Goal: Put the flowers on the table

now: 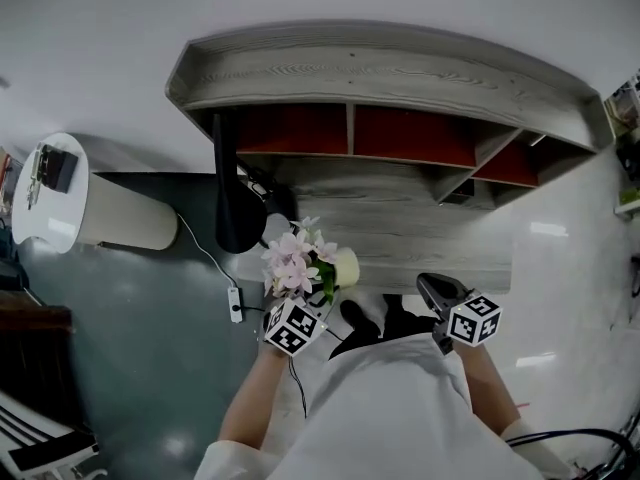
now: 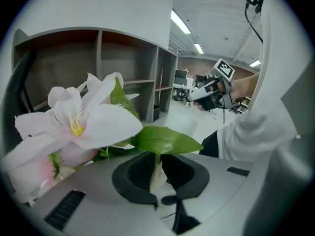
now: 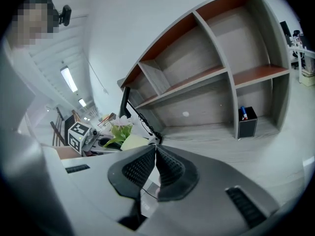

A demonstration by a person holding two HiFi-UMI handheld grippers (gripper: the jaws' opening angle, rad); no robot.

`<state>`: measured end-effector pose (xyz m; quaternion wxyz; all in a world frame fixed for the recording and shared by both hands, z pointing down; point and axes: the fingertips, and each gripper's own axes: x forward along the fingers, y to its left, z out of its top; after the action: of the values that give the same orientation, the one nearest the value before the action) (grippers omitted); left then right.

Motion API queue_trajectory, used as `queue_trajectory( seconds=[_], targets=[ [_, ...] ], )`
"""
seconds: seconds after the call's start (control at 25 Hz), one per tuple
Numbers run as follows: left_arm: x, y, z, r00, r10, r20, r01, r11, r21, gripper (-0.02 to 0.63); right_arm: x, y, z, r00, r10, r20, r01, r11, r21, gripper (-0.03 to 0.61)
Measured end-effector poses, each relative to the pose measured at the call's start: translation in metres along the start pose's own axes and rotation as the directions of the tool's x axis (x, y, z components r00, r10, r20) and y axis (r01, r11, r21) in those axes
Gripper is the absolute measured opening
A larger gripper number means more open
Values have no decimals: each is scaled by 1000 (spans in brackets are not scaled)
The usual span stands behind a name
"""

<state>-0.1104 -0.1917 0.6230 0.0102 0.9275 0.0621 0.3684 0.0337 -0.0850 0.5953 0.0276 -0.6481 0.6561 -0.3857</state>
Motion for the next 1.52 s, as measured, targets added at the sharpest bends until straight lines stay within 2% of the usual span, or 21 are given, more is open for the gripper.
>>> queue_trajectory(
  seconds=[0.28,0.64,1.12,1.52],
  targets=[
    [34,15,9,997,-30,-77,38,994,103,54,1,-24,1,999,-34,9,34,998,51,18],
    [70,47,14,986,-19,-164,44,988,149,54,32,-28,21,999,29,-23,-29,999,25,18],
    [118,106,-8,944,69,-324,30,957,289,54,54,-57,51,997,57,-42,-56,998,26,18],
    [152,138,-25,919,106,-379,17,951,308,54,72,-63,57,991,93,-92,-93,996,4,18]
  ],
)
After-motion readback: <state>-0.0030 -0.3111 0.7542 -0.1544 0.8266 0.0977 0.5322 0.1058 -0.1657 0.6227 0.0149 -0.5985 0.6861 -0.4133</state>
